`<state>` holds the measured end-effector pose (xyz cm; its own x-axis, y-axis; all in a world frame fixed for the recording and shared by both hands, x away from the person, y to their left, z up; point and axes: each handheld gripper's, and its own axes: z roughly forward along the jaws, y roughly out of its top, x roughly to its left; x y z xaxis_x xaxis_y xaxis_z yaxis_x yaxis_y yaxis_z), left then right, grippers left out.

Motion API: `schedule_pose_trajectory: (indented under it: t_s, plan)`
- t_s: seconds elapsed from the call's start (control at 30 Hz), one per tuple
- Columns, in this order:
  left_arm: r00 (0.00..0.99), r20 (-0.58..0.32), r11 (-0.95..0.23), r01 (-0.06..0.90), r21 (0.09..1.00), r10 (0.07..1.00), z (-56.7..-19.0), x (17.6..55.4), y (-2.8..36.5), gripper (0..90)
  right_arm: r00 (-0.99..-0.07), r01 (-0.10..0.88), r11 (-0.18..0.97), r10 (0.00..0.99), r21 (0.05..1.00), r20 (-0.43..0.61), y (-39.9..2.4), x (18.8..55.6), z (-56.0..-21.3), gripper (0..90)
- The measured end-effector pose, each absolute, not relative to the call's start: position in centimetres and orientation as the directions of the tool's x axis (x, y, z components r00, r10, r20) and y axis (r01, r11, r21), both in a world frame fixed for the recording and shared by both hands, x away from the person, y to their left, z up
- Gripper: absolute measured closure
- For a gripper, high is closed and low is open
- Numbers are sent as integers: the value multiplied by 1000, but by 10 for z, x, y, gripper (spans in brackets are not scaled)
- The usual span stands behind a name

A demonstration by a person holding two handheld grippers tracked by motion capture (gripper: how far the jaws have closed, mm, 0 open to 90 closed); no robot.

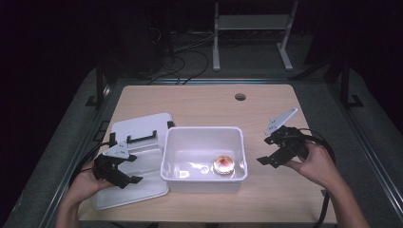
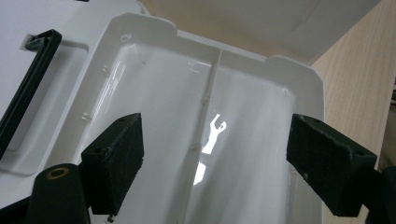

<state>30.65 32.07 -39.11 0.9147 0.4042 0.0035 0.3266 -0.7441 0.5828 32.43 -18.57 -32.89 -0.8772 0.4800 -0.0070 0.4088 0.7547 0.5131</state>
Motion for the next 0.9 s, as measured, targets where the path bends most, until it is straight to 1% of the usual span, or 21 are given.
schedule_pose_trajectory:
  t_s: [0.17,0.37,0.67,0.73,0.83,0.9]
  plan:
    - [914,14,-748,322,580,405,-391,306,320,187,-853,453,727,521,516,15,-201,317,-345,241]
    - [912,25,-747,319,583,409,-392,307,320,187,-828,486,688,559,539,32,-216,310,-361,234]
    - [912,40,-758,313,572,407,-395,307,319,188,-794,534,650,605,540,57,-233,296,-391,210]
    - [917,43,-765,304,568,397,-397,307,320,222,-784,548,636,617,543,68,-236,291,-398,203]
    - [919,42,-771,302,560,391,-400,307,320,236,-778,554,630,625,544,68,-238,287,-405,197]
    - [925,50,-784,289,549,376,-400,307,321,267,-774,557,624,630,547,70,-240,283,-408,194]
